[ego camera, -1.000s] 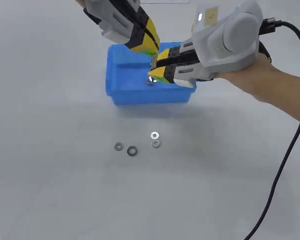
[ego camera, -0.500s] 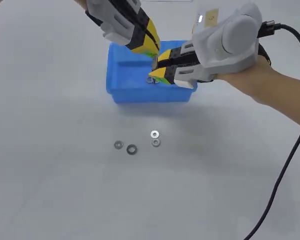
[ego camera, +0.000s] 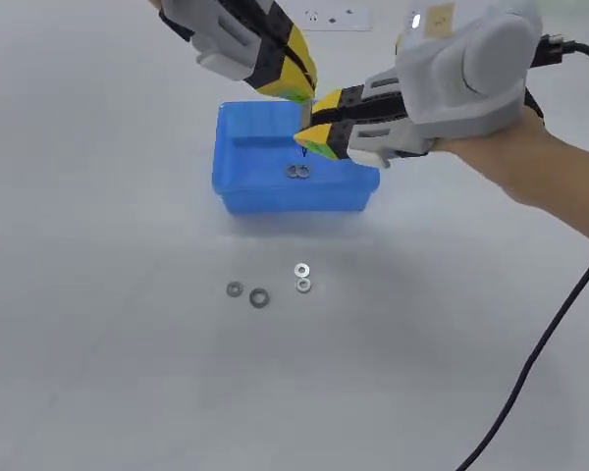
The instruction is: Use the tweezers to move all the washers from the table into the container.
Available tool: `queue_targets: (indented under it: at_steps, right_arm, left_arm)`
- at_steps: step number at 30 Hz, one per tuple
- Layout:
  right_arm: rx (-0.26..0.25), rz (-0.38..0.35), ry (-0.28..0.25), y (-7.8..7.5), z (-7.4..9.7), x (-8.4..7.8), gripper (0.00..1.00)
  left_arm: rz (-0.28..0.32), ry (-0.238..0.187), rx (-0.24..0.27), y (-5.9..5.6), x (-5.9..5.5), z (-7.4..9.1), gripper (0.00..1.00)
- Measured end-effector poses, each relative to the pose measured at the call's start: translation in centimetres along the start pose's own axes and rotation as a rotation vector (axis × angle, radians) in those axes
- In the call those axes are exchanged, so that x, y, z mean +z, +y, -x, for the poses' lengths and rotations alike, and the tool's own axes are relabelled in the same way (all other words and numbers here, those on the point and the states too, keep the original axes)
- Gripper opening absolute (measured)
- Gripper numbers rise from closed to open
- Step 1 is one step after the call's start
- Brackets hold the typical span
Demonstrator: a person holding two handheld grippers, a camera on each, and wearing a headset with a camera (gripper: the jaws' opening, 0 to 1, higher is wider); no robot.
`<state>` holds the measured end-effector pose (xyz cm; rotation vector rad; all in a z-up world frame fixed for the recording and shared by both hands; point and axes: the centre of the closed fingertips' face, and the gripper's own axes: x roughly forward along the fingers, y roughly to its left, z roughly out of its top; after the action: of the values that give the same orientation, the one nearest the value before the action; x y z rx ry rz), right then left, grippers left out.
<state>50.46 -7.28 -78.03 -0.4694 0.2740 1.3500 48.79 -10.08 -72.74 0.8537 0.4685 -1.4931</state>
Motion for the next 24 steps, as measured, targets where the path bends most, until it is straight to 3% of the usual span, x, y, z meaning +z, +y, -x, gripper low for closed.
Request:
queue_targets:
  at_steps: [8, 11, 15, 19, 24]
  right_arm:
    - [0.012, 0.057, -0.023, 2.7, 1.6, 2.5, 0.10]
    - [0.015, 0.063, -0.029, 3.6, 1.9, 3.0, 0.10]
    - [0.028, 0.078, -0.035, 4.9, 2.4, 3.7, 0.10]
    - [0.043, 0.073, -0.041, 6.4, 2.8, 3.8, 0.10]
    - [0.065, 0.074, -0.032, 8.1, 3.0, 3.3, 0.10]
  left_arm:
    - [-0.022, 0.007, 0.012, -2.4, 1.7, 2.2, 0.06]
    - [-0.050, 0.017, 0.023, -3.4, 2.1, 2.8, 0.06]
    - [-0.044, 0.006, 0.032, -4.9, 3.0, 3.3, 0.06]
    - [-0.072, -0.001, 0.047, -6.1, 3.6, 3.3, 0.06]
    - [-0.058, -0.004, 0.037, -7.9, 3.6, 2.8, 0.06]
